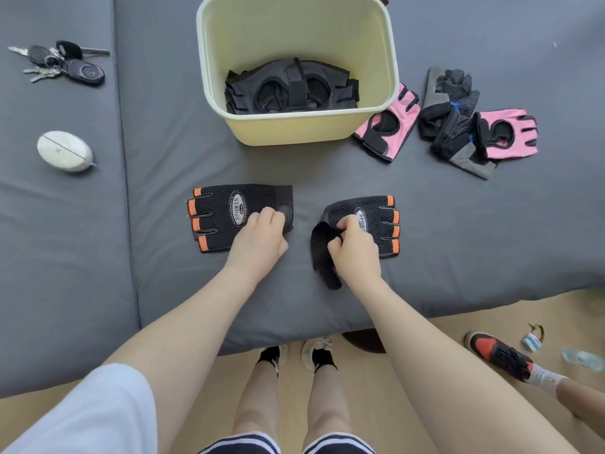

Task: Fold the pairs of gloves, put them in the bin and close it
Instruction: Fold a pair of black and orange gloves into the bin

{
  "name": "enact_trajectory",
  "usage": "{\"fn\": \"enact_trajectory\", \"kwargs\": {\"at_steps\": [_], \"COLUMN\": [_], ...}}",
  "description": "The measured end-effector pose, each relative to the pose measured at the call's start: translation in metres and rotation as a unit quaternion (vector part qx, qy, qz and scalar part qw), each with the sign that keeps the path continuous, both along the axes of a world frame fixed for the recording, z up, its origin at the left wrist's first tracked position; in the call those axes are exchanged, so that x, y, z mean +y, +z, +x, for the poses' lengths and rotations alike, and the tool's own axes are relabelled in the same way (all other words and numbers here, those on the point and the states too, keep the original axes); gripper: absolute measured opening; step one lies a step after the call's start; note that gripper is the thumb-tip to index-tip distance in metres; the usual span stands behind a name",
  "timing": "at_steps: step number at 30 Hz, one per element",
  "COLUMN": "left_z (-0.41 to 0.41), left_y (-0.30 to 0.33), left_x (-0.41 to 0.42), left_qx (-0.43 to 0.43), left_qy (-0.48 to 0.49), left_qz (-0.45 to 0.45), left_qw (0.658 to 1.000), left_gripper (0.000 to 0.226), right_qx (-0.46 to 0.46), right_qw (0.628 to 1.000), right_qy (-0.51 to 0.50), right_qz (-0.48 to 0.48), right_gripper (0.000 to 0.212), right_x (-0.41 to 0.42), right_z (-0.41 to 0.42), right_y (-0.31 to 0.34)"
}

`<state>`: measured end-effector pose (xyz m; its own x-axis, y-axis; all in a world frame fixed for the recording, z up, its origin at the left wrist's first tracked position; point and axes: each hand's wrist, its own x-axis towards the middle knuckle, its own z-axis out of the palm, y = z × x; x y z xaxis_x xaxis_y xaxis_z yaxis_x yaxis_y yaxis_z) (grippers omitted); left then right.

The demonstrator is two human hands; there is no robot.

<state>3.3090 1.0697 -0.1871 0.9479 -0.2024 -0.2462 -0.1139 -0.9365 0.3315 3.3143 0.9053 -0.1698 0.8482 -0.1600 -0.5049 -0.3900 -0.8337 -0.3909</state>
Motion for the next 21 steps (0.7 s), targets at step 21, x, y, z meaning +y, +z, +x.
{"fn": "enact_trajectory", "kwargs": {"at_steps": [21], "left_z": [-0.035], "left_y": [-0.011], "left_x": [-0.017], "left_qx": [-0.037], "left_qy": [-0.204], "left_qz": [-0.031], "left_qw": [0.978], "left_gripper": [0.022], "right_qx": [0.023], "right_qw": [0.993], "right_qy": [-0.014], "right_qz": [0.117], "right_gripper": [0.016], "right_x": [-0.015], "right_z": [0.021], "right_y": [0.010]}}
